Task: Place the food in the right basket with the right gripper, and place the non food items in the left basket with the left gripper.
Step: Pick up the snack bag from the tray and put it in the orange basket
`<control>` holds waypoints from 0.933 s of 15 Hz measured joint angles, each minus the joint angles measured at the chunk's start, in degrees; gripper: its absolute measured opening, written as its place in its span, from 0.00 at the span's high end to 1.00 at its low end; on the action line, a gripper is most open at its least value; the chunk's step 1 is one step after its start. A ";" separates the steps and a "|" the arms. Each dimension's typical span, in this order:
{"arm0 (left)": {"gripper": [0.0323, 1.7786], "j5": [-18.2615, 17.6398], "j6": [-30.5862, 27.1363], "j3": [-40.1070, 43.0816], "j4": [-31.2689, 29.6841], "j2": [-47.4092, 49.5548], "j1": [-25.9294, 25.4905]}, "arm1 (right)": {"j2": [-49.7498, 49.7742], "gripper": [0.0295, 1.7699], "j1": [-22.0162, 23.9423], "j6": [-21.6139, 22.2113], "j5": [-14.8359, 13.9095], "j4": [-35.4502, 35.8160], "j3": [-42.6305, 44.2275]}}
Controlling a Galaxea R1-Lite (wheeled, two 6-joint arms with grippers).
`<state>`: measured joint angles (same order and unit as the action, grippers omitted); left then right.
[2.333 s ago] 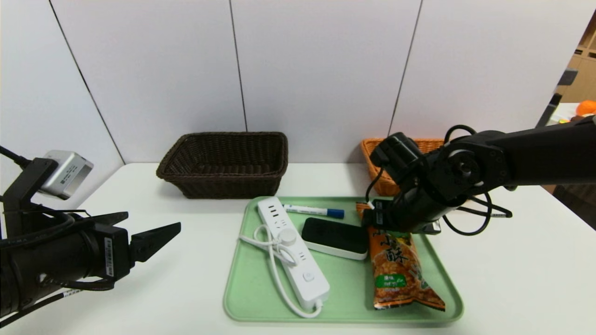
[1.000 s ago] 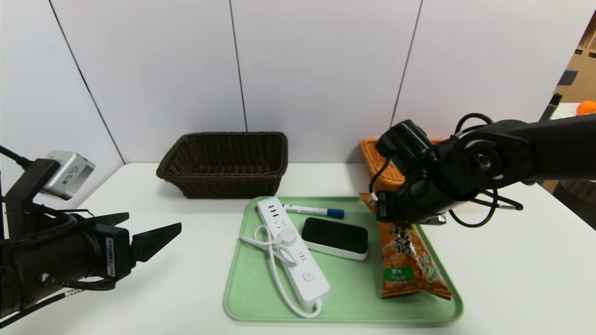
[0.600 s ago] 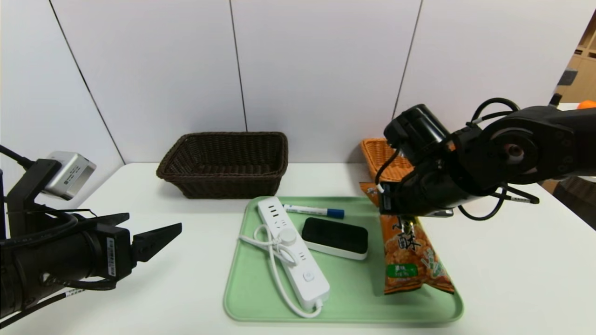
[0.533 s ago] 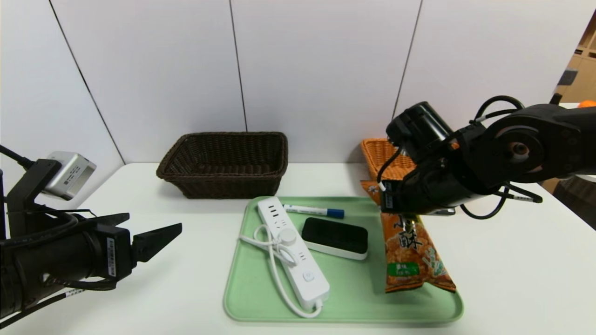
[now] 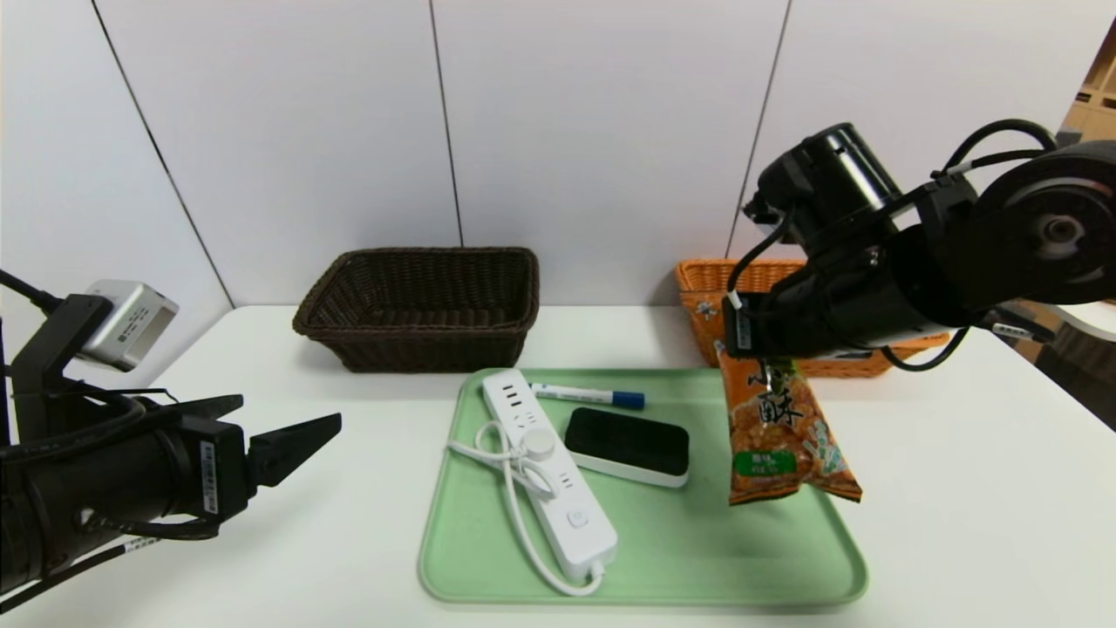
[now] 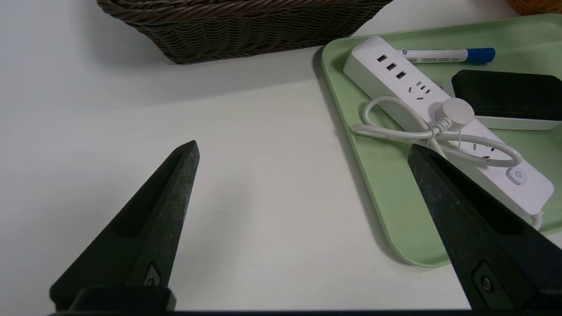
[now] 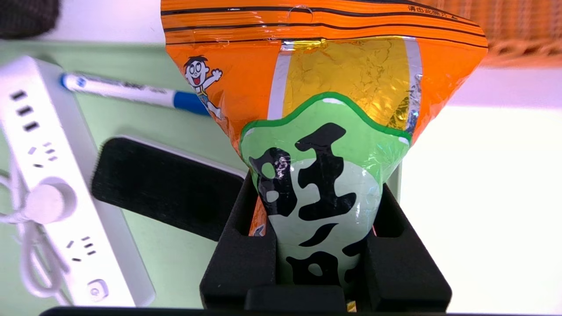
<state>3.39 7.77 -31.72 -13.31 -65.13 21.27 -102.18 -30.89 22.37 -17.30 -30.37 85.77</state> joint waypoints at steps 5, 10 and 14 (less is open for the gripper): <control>0.05 0.00 -0.09 -0.17 -0.05 -0.11 0.00 | 0.96 0.75 1.65 -3.61 -0.69 0.20 4.57; 0.05 0.00 -0.13 -0.26 -0.79 -0.44 0.00 | 0.91 0.75 5.05 -8.05 -0.61 0.52 10.28; 0.05 0.00 -0.27 -0.15 -1.60 -0.52 0.00 | 0.50 0.75 7.39 -11.61 -0.26 6.08 12.46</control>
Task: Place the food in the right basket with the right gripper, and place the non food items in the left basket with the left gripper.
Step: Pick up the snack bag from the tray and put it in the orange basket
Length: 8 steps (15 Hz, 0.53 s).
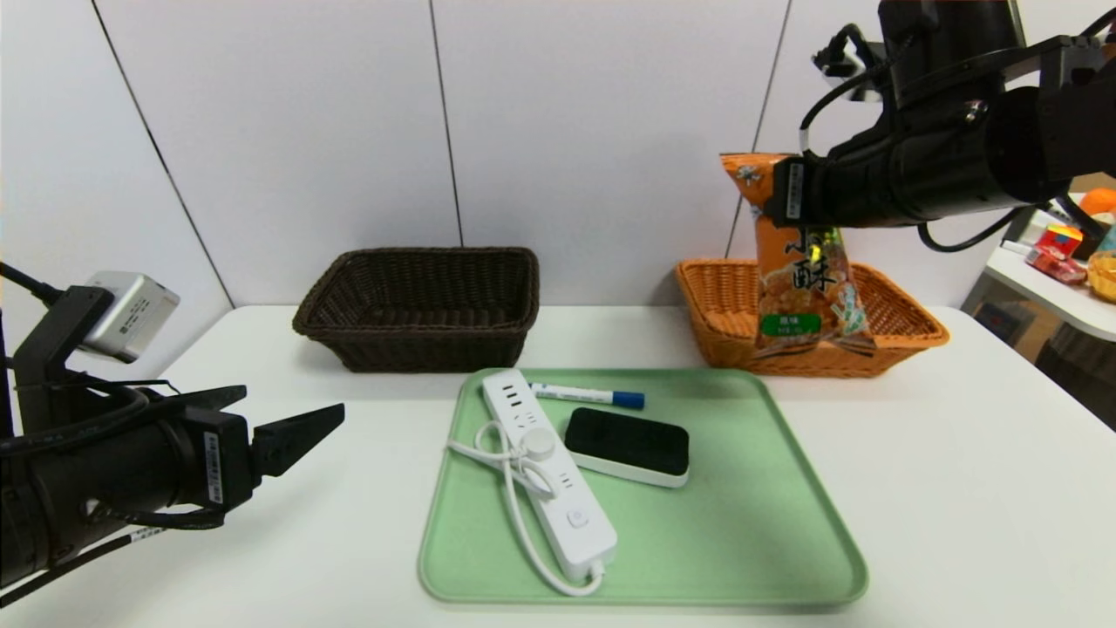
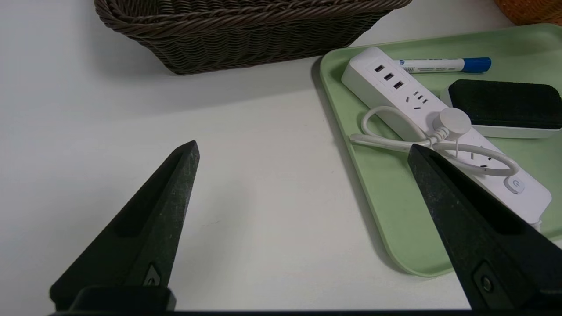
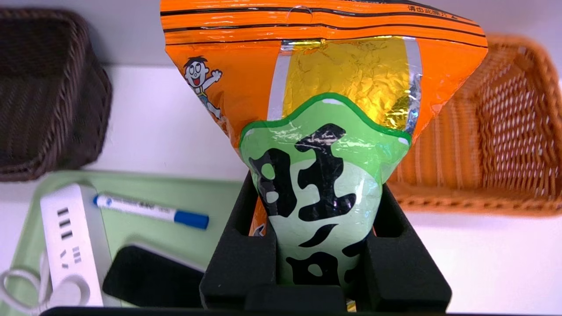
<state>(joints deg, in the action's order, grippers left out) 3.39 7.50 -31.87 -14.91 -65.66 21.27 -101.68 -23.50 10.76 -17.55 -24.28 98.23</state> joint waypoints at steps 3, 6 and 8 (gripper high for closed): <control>0.05 0.00 0.00 0.01 0.00 0.00 0.00 | -0.60 0.75 1.45 -3.66 0.15 5.52 0.20; 0.05 0.02 0.00 0.12 0.00 0.00 -0.02 | -1.62 0.75 2.65 -6.17 0.15 9.29 0.20; 0.05 0.00 0.07 0.21 0.02 0.00 -0.02 | -2.50 0.75 3.63 -6.34 0.09 11.34 0.20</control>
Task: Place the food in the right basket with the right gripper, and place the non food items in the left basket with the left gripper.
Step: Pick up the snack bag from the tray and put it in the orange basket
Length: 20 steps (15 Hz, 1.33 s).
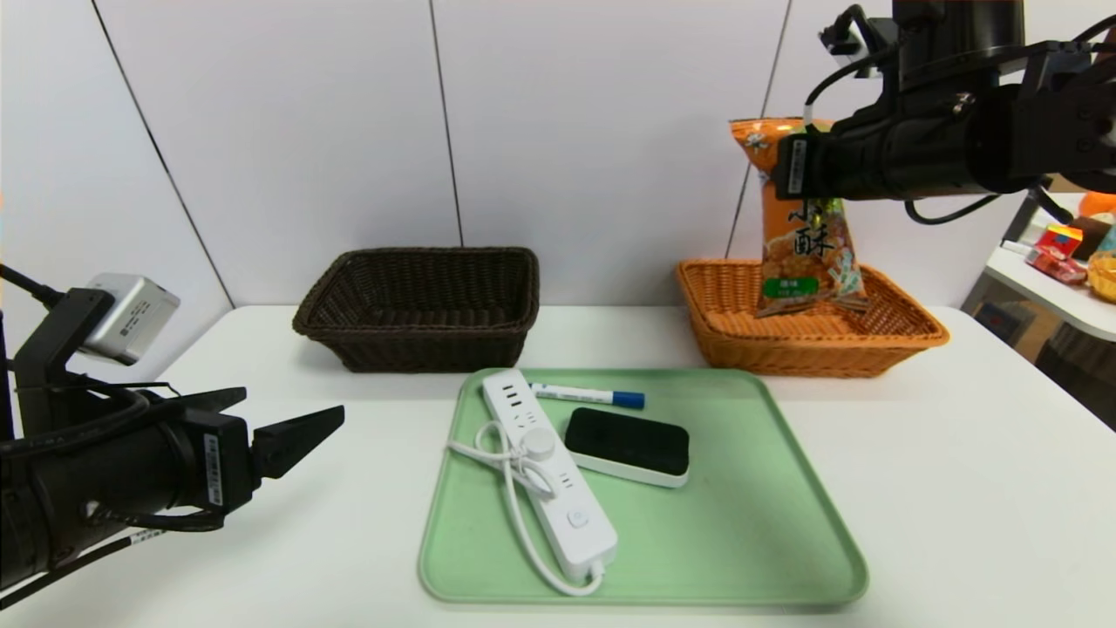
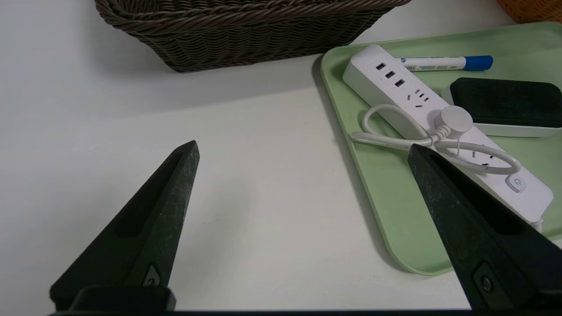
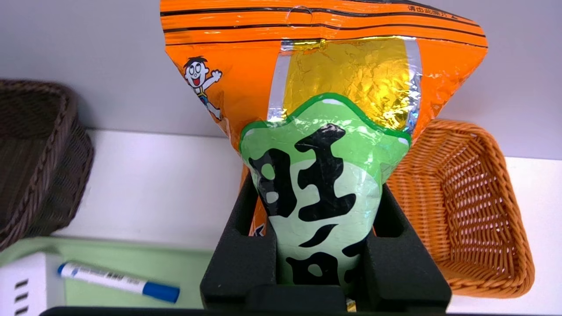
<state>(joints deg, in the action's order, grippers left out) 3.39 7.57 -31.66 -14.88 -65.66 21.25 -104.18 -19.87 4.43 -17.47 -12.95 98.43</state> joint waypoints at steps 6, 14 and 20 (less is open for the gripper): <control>0.05 0.00 0.04 -0.01 -0.05 0.06 0.00 | -3.32 0.77 2.27 -0.07 -0.28 1.93 0.63; 0.05 -0.01 0.11 0.33 -0.05 0.20 0.02 | -7.14 0.77 4.47 0.00 -3.52 1.16 2.36; 0.05 0.02 0.13 0.35 -0.02 0.17 0.02 | -9.13 0.77 2.97 3.73 -13.84 0.05 3.56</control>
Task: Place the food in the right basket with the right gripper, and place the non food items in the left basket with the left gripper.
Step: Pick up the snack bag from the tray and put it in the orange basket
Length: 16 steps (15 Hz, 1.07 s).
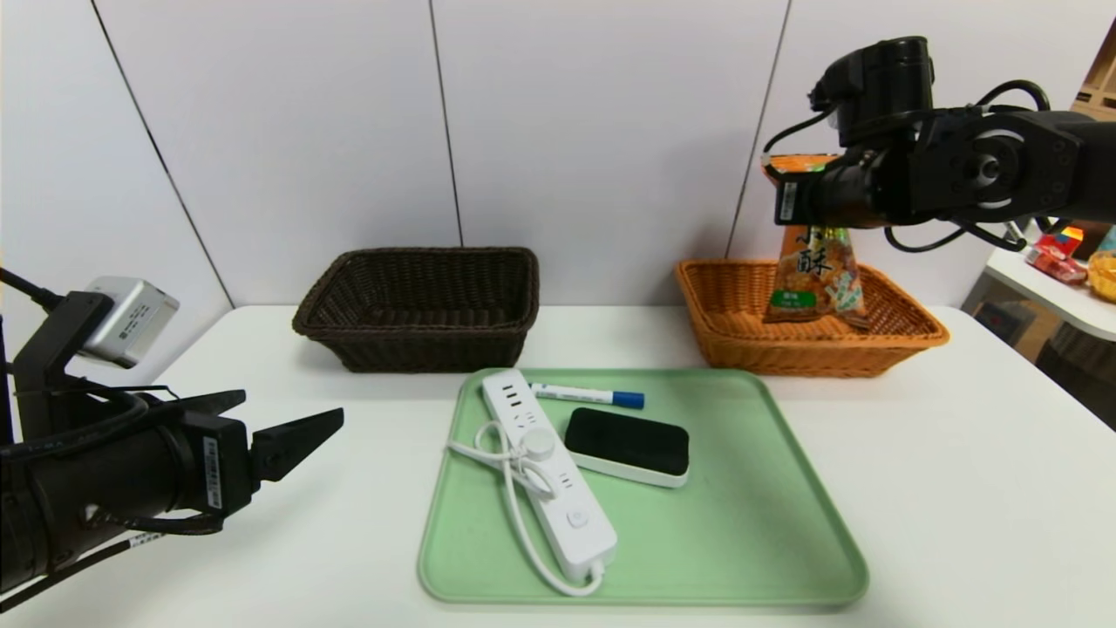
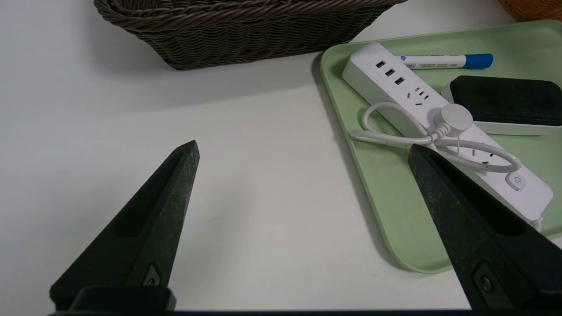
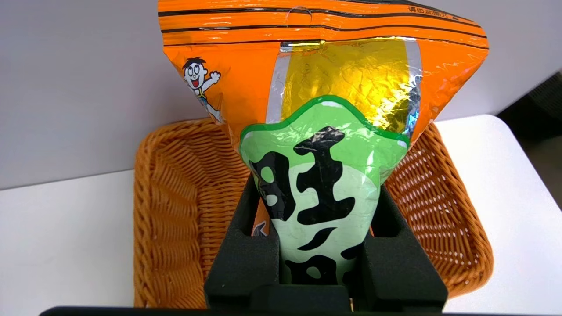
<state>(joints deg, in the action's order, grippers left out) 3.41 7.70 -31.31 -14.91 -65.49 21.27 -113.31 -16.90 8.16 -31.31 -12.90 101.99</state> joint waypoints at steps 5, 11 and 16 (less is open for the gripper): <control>0.05 -0.02 -0.02 -0.02 -0.02 0.00 0.00 | 0.28 0.77 -0.44 0.24 8.70 0.26 0.09; 0.05 -0.02 -0.02 -0.06 -0.07 0.05 -0.06 | 2.15 0.77 4.25 -8.02 31.49 -0.20 -0.20; 0.05 -0.09 -0.02 0.33 -0.16 0.13 -0.09 | 2.69 0.77 12.93 -25.73 51.72 -2.36 -0.55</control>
<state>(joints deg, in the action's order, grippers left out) 3.33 7.68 -30.98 -15.07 -65.35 21.19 -110.62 -3.96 -17.58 20.42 -15.26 101.44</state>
